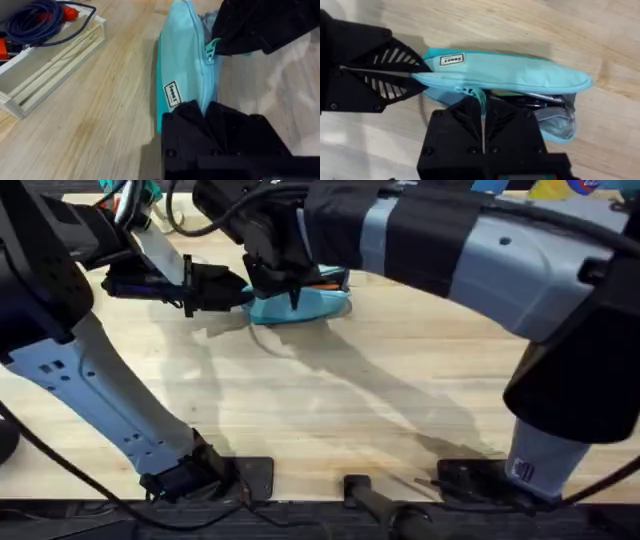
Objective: Unzip the bag, pick up the pens from the table one at a time and place them inside, then zip the bag closed.
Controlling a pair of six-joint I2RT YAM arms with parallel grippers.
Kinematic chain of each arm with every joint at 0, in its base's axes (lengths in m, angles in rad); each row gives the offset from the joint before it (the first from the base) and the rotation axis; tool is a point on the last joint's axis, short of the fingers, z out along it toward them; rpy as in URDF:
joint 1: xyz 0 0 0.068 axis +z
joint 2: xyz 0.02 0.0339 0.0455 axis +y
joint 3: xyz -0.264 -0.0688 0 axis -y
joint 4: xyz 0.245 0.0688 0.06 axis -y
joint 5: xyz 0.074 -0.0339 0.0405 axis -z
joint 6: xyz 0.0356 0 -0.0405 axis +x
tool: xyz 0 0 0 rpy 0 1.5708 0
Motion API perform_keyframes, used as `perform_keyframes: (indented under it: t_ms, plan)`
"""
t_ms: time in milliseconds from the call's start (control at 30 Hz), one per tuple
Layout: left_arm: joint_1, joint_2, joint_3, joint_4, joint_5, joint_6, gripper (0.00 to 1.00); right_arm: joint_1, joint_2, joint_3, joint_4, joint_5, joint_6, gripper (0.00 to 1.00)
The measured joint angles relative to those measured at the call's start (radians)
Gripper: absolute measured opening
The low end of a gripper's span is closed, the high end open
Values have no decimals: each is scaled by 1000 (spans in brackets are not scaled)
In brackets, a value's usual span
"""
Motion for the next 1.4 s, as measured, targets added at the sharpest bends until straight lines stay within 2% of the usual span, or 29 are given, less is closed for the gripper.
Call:
perform_keyframes:
  t_ms: [300,667,1167,1400]
  plan:
    - [-1,0,0,0,-4,0,42,-47,0,7,-10,-97,-35,32]
    - [-2,0,0,0,-8,0,42,-127,-29,9,-130,-119,-42,31]
    - [-2,0,0,1,-9,0,42,-179,-32,9,-177,-126,-64,31]
    - [-2,0,0,0,-10,0,42,-231,-32,9,-209,-196,-72,31]
